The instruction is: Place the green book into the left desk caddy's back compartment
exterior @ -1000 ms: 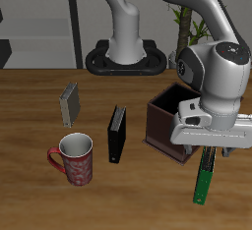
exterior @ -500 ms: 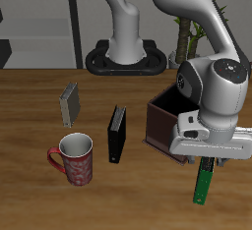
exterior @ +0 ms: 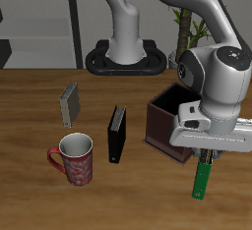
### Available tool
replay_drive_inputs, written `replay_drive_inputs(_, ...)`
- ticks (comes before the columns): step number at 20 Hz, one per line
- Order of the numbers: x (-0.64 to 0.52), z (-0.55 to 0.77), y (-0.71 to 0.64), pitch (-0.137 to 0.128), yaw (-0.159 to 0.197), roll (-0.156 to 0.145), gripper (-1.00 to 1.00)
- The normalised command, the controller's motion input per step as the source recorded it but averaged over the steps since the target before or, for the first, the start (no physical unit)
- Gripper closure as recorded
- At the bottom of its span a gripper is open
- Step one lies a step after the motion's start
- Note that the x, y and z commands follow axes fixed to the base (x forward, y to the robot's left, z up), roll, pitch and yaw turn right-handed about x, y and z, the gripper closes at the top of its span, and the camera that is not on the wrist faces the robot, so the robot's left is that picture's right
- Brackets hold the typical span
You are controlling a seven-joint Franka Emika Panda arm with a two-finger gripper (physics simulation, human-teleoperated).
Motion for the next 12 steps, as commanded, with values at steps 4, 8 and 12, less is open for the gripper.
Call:
replay_drive_inputs(4, -0.18, 0.70, -0.12, -0.091, -0.010, -0.016, 1.00)
replay_drive_inputs(8, -0.21, 0.66, -0.11, -0.080, 0.001, -0.011, 1.00)
replay_drive_inputs(12, -0.29, 0.67, -0.21, -0.068, -0.030, -0.029, 1.00)
